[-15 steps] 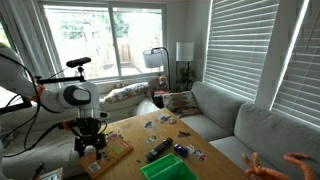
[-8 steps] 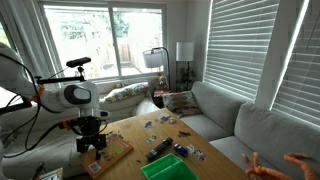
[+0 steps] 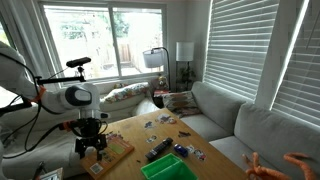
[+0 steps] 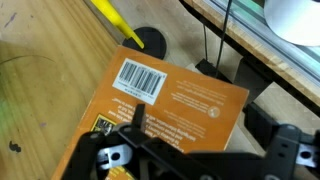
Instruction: Slide the book downwards, flip the book and place it right side up on the table
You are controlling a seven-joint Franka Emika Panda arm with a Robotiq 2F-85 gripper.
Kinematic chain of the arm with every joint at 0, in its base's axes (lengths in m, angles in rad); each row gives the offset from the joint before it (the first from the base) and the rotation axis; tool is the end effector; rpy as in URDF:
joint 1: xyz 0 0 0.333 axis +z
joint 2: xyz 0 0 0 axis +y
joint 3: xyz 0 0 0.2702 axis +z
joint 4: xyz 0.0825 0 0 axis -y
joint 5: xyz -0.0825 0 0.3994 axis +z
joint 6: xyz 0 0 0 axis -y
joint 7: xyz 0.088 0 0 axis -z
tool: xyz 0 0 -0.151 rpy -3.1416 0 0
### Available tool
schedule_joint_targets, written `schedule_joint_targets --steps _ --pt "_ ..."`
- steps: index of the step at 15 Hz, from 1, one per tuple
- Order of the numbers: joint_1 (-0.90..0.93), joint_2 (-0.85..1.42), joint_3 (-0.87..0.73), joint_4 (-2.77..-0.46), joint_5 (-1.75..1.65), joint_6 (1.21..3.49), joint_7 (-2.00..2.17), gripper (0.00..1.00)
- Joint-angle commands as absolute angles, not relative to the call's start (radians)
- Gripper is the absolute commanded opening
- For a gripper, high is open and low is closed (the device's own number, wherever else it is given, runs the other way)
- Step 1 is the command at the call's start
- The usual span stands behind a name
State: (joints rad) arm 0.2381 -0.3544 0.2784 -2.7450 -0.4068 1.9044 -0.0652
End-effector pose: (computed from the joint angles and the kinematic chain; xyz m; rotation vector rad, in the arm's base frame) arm 0.3159 0.1078 0.2118 2.3675 0.9679 -0.5273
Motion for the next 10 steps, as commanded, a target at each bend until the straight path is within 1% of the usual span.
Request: schedule_joint_targets --steps 1,2,3,4,5,10 --pt "0.243 -0.325 0.280 -2.737 -0.434 1.884 -0.041 1.00" --pt "0.241 -0.323 0.282 -2.735 -0.442 1.877 -0.035 1.00" --pt "0.240 -0.321 0.282 -2.735 -0.446 1.875 -0.035 0.97" --pt "0.239 -0.319 0.283 -2.734 -0.452 1.872 -0.033 0.91" --pt "0.239 -0.318 0.282 -2.735 -0.455 1.874 -0.034 0.77" --pt "0.243 -0.321 0.272 -2.729 -0.465 1.866 -0.044 0.42"
